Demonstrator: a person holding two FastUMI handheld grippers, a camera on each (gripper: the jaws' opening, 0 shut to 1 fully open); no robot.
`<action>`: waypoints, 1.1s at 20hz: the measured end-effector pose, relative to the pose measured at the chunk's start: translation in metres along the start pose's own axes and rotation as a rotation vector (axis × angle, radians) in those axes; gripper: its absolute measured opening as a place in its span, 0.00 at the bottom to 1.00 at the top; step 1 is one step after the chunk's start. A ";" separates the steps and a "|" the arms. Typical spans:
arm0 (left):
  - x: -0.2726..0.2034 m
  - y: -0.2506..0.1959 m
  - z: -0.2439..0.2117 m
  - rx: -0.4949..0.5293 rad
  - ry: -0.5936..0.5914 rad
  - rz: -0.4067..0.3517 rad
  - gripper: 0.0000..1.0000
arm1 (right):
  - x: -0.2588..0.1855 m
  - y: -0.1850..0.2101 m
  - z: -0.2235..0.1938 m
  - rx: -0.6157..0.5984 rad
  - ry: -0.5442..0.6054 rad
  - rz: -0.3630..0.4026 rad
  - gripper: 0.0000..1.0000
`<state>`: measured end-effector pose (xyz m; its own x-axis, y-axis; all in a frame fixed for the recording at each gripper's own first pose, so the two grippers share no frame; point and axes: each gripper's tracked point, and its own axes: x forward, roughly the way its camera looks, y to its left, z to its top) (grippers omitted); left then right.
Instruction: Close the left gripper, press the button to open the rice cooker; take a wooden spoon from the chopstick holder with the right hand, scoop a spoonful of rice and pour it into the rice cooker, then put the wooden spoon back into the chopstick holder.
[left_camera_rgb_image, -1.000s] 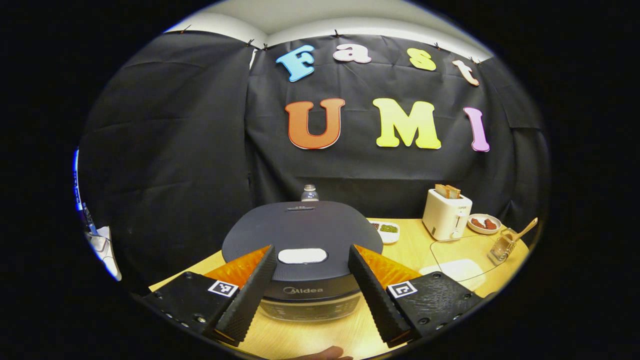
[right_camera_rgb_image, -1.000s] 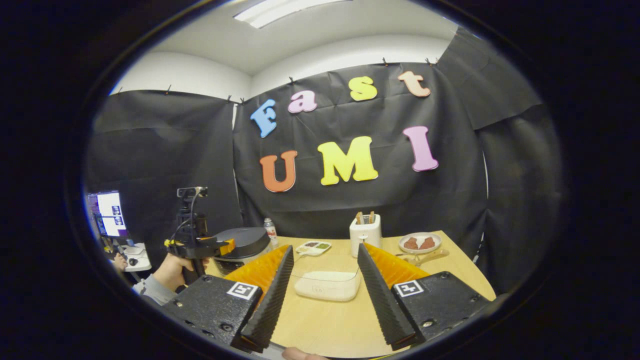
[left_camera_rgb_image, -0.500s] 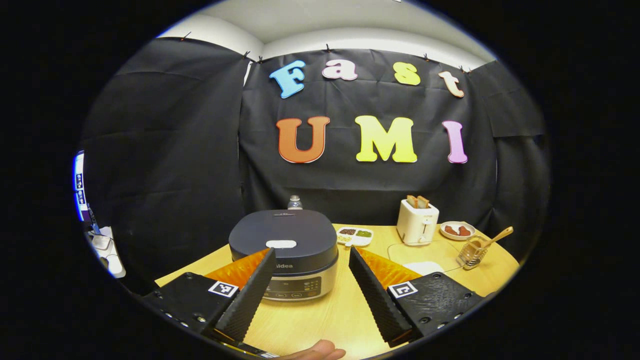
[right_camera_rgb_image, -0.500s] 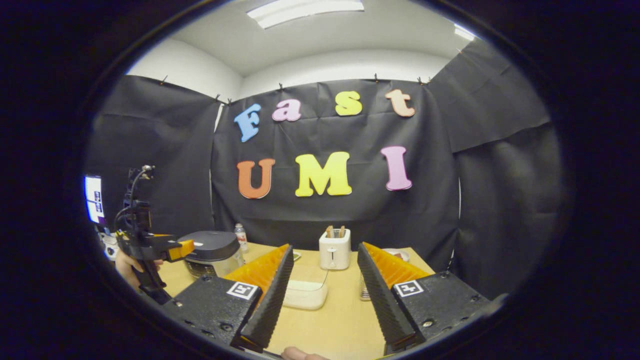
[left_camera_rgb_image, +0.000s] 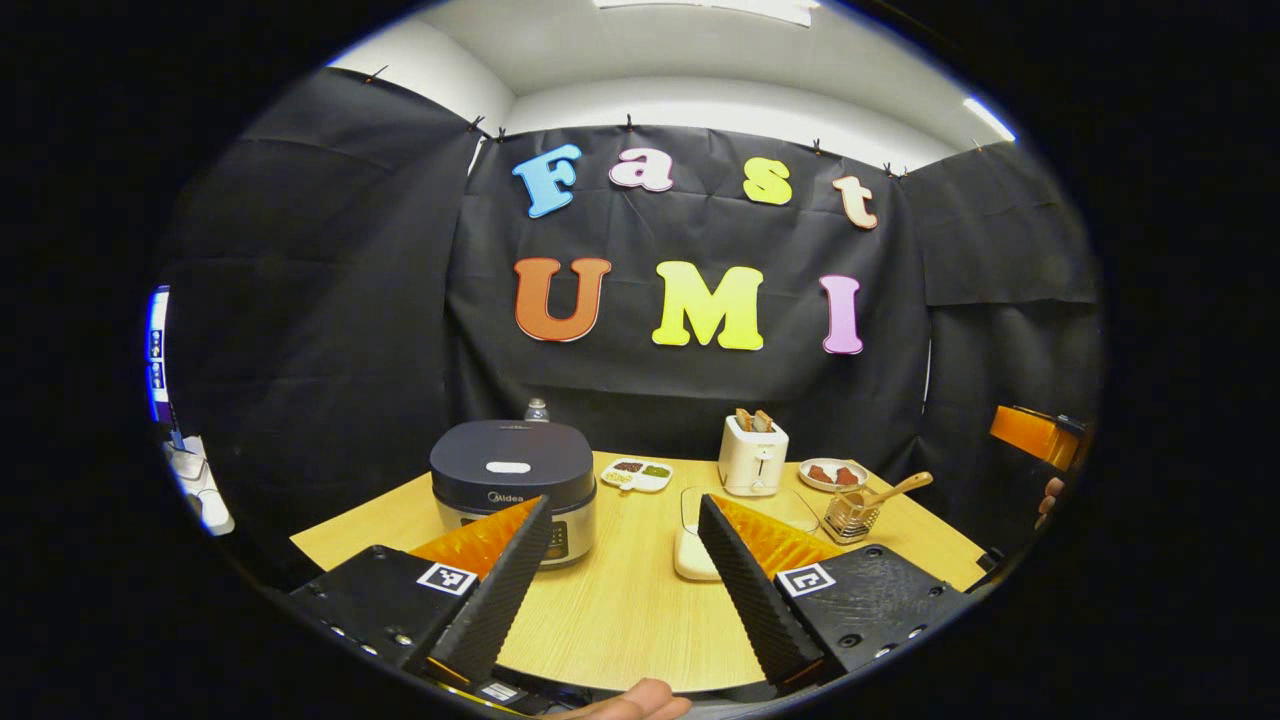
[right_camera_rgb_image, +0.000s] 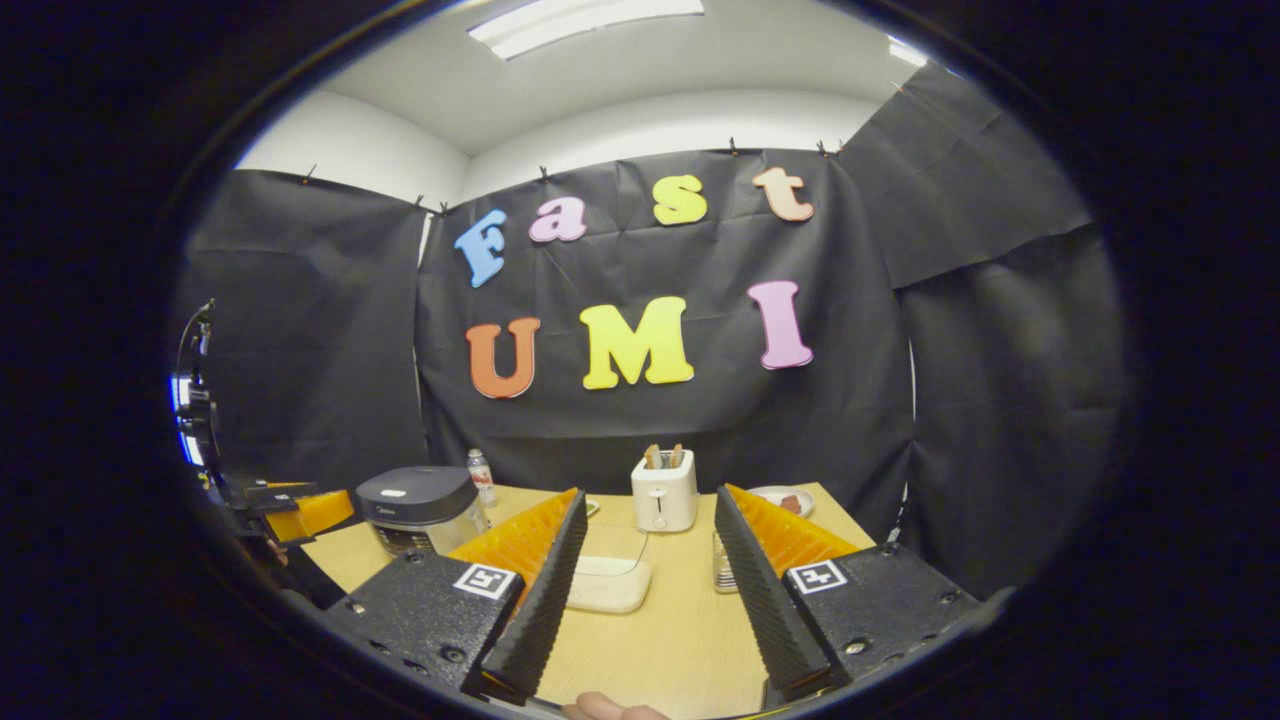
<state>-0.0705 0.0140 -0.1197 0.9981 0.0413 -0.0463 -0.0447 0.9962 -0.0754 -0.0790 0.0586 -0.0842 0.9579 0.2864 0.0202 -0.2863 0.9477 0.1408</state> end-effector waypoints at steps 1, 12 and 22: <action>-0.006 0.003 0.000 -0.005 0.003 0.008 0.94 | 0.001 -0.001 0.000 -0.002 0.001 -0.002 0.77; -0.028 -0.006 0.002 0.009 -0.019 -0.031 0.94 | 0.001 0.009 -0.012 0.042 0.066 -0.048 0.91; -0.034 -0.018 -0.001 0.006 -0.014 -0.082 0.94 | -0.006 0.032 -0.010 0.029 0.054 0.024 1.00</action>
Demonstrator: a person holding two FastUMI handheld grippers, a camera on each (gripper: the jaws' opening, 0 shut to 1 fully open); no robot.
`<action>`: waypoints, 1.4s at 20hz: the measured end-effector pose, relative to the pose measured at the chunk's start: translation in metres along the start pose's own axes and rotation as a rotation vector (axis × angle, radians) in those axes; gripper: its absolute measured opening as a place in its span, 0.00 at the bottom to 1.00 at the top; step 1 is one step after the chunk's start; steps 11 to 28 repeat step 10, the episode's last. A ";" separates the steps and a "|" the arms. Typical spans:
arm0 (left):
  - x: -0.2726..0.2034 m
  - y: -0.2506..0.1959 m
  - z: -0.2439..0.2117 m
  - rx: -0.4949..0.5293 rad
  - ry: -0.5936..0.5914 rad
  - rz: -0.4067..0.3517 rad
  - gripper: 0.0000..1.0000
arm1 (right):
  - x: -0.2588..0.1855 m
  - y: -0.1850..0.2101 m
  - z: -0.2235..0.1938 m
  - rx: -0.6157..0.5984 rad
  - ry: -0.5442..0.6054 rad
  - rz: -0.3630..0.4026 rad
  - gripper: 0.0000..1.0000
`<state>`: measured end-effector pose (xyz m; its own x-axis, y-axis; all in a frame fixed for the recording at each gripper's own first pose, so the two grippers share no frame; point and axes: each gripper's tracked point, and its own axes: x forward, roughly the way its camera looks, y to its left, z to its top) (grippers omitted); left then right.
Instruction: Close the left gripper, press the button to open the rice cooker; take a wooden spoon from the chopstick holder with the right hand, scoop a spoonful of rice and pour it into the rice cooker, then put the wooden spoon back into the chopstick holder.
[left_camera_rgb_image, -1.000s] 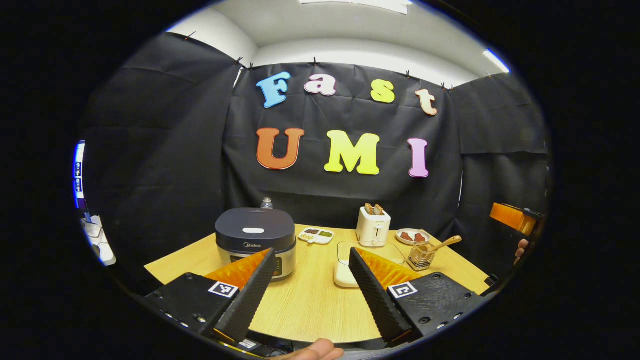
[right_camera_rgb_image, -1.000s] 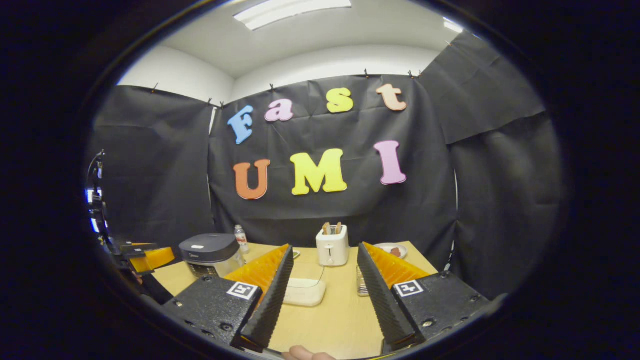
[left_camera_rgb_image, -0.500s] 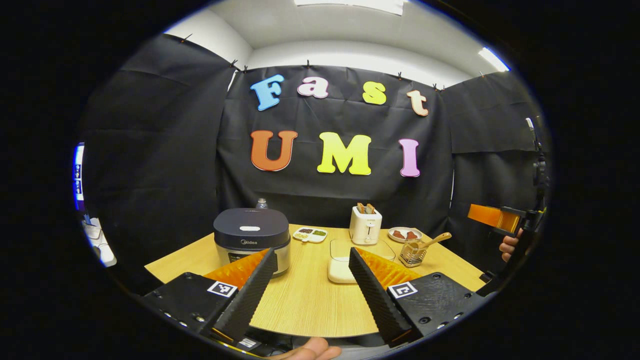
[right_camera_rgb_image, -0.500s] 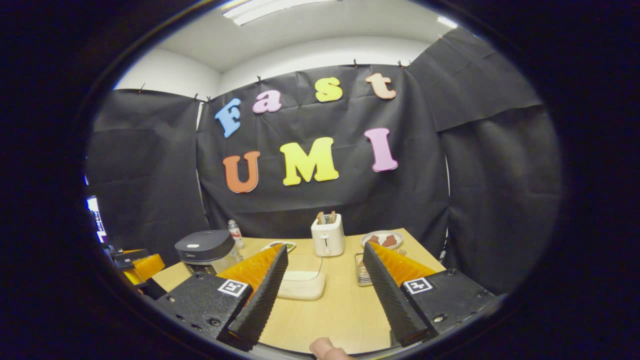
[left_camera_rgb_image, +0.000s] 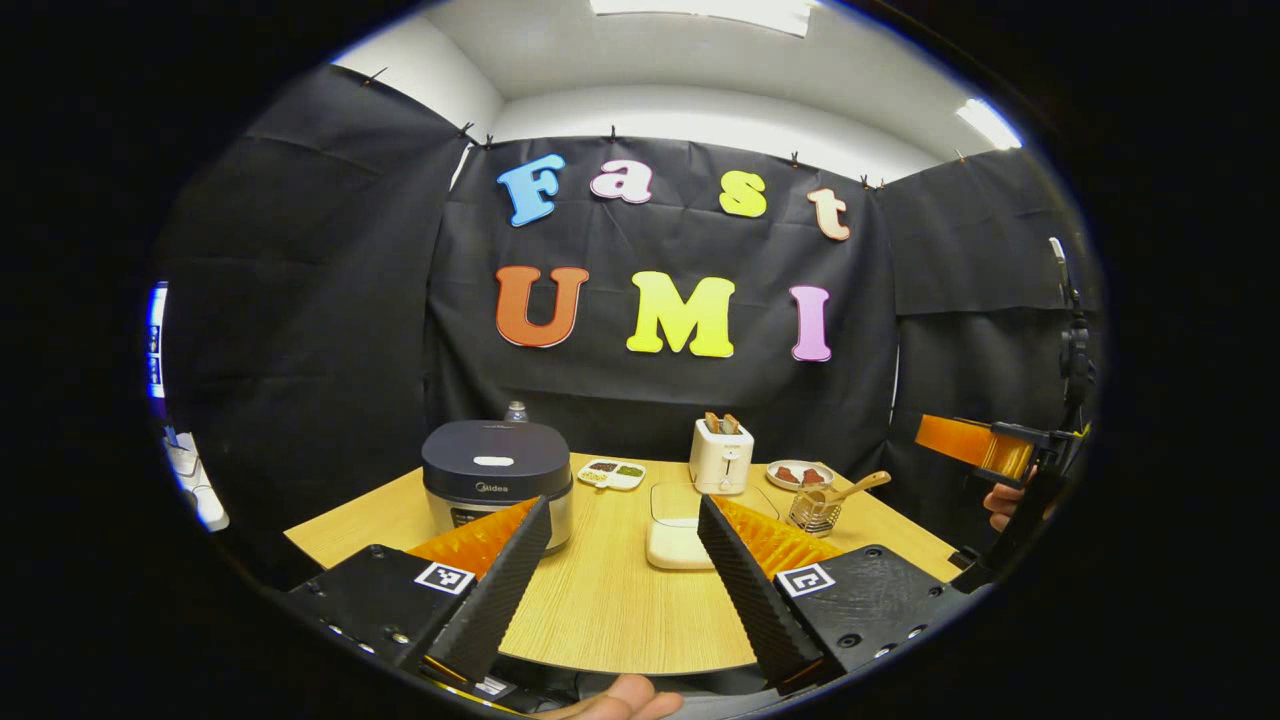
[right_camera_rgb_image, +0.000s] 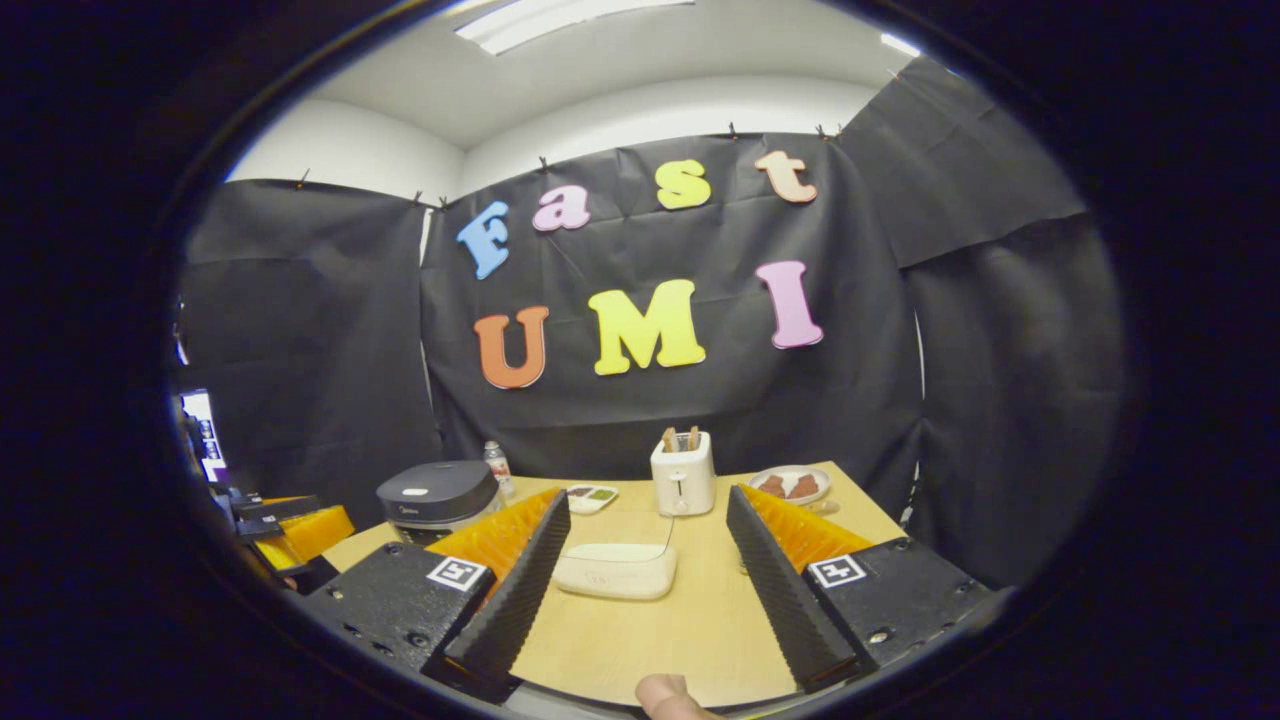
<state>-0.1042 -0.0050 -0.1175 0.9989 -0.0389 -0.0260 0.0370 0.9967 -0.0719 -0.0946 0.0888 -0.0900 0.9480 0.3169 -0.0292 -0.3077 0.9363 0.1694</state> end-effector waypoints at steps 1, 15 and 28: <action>0.001 0.000 -0.003 0.005 0.007 -0.001 0.95 | -0.001 0.001 0.001 -0.006 -0.005 0.004 1.00; 0.001 -0.003 -0.007 0.024 0.017 -0.015 0.94 | -0.005 0.006 0.009 -0.034 -0.042 0.017 1.00; 0.001 -0.003 -0.007 0.024 0.017 -0.015 0.94 | -0.005 0.006 0.009 -0.034 -0.042 0.017 1.00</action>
